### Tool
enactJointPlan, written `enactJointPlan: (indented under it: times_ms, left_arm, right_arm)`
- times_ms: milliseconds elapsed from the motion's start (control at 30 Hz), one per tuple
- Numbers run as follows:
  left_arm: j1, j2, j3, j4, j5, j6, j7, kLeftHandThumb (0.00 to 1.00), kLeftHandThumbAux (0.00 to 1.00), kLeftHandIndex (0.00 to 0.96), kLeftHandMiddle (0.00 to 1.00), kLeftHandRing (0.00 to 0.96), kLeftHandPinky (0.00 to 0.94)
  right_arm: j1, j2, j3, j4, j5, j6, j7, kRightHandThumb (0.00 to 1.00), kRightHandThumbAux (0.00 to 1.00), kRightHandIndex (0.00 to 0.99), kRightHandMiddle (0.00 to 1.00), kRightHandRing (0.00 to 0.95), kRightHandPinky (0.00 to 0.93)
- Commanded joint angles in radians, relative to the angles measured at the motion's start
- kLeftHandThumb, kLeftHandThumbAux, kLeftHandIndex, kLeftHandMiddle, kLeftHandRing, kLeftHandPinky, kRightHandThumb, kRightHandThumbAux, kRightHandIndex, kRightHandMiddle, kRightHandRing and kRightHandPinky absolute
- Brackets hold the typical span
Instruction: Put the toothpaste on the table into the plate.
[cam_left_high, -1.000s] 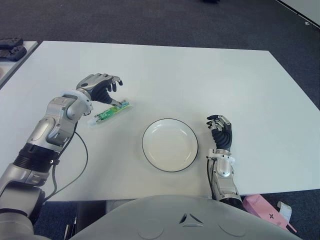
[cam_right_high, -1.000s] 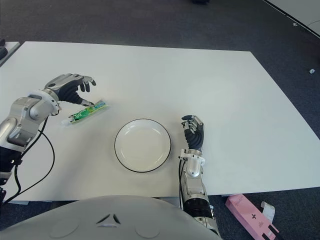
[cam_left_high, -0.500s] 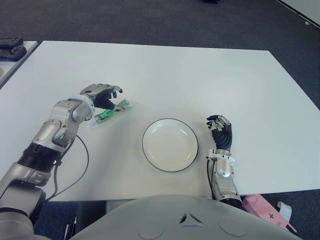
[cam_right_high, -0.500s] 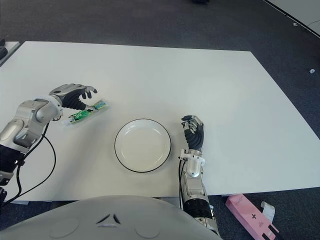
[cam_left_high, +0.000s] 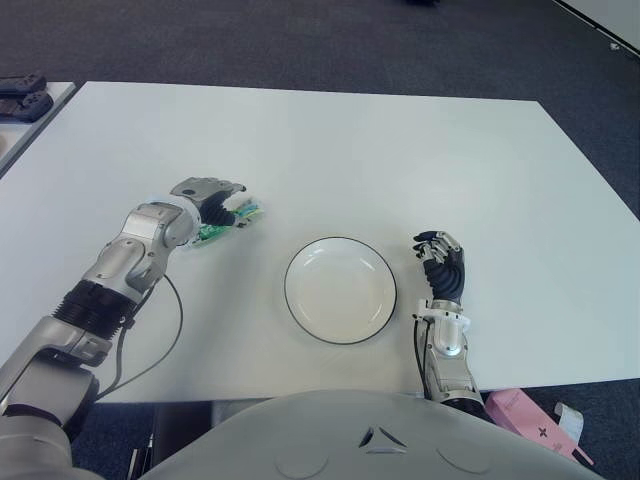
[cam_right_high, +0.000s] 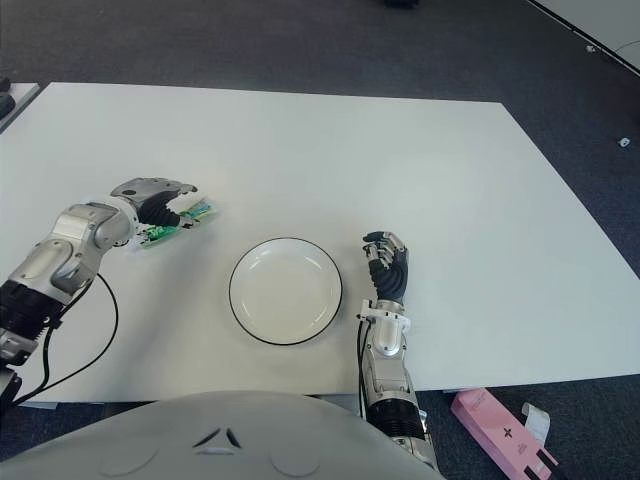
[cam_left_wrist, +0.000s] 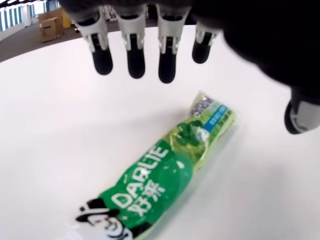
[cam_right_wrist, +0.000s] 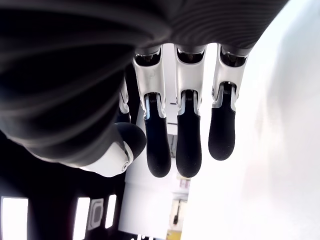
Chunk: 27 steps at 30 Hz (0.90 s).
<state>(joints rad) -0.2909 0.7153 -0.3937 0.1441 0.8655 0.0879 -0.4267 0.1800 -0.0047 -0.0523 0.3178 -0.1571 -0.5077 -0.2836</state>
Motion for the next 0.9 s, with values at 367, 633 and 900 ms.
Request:
enactJointPlan:
  times_ms: [367,633,900]
  left_arm:
    - [-0.034,-0.035,-0.032,0.105,0.029,-0.007,0.035,0.26,0.269,0.1,0.158,0.137,0.179]
    - [-0.053,-0.05,-0.047,0.177,0.036,-0.024,0.073,0.253,0.265,0.103,0.166,0.143,0.174]
    - [-0.074,-0.06,-0.07,0.242,0.045,-0.024,0.109,0.247,0.264,0.09,0.164,0.14,0.167]
  right_arm:
    - [0.029,0.006,-0.002,0.02,0.002,0.007,0.009,0.712,0.733,0.426,0.493,0.512,0.511]
    - [0.033,0.005,-0.004,0.013,0.003,0.012,0.011,0.713,0.732,0.427,0.495,0.509,0.508]
    - [0.037,0.006,-0.005,0.007,0.001,0.017,0.011,0.714,0.732,0.427,0.493,0.508,0.522]
